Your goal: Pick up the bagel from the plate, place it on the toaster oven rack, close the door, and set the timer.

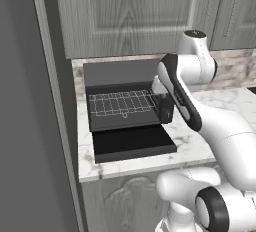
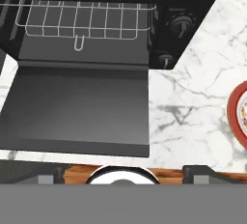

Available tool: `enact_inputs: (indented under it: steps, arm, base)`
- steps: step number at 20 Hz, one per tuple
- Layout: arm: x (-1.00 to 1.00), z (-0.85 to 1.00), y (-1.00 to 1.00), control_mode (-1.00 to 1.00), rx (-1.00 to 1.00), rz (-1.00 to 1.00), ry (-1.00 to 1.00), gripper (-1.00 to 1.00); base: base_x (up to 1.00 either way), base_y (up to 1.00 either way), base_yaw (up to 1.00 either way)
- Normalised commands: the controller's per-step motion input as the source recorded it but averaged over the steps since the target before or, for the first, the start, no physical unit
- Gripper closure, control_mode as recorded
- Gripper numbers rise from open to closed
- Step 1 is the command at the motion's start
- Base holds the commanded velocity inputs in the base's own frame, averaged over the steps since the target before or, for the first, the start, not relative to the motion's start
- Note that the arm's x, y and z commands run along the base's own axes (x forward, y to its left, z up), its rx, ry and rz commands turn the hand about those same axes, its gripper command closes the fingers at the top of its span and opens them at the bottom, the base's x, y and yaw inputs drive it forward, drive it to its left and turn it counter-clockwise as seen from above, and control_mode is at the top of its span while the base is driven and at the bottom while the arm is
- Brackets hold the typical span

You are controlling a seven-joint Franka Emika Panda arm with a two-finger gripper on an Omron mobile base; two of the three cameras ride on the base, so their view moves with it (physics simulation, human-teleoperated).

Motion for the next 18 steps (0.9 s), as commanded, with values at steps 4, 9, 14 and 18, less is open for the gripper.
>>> enact_inputs:
  steps: [4, 9, 14, 18]
  arm:
    - [-0.27, -0.11, 0.21, -1.0, 0.0, 0.0, -0.04, -1.0]
    - [-0.06, -0.08, 0.33, -1.0, -0.01, 0.0, -0.03, -1.0]
    - [0.0, -0.13, 0.41, -1.0, -0.04, 0.0, 0.0, -1.0]
    - [0.0, -0.25, 0.47, -1.0, -0.04, 0.0, 0.0, -1.0]
  base:
    - [0.0, 0.0, 0.0]
    - [0.0, 0.0, 0.0]
    - [0.0, 0.0, 0.0]
    - [0.0, 0.0, 0.0]
